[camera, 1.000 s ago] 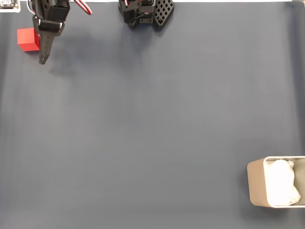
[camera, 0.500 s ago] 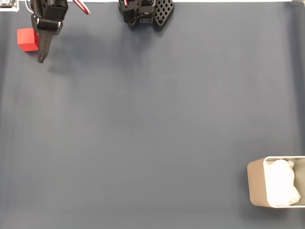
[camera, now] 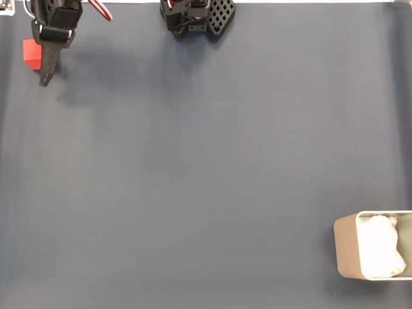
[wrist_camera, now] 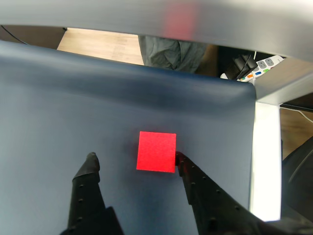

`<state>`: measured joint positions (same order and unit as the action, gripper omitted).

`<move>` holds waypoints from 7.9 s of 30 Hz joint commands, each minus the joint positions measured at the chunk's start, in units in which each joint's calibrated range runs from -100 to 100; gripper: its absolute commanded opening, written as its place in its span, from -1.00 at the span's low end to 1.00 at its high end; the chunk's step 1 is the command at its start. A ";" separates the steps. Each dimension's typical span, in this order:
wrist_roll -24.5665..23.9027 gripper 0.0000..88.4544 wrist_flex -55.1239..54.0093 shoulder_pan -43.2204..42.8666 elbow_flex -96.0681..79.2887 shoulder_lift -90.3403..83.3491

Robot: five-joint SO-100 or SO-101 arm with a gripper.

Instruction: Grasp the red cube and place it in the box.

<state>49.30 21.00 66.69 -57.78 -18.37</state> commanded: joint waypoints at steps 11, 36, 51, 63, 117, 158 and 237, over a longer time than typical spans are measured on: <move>-0.63 -0.20 -0.92 -0.71 3.76 0.69; 2.10 -0.85 0.64 -1.28 6.22 0.95; 2.88 -1.00 2.52 -1.85 6.50 0.86; 2.88 -1.00 6.87 -3.41 7.96 -3.04; 1.71 -1.00 37.19 -54.26 47.37 -7.72; 2.25 -1.00 32.36 -86.58 75.66 16.11; 1.27 -0.95 29.65 -92.05 116.17 51.04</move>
<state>51.01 51.95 -25.67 55.61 34.43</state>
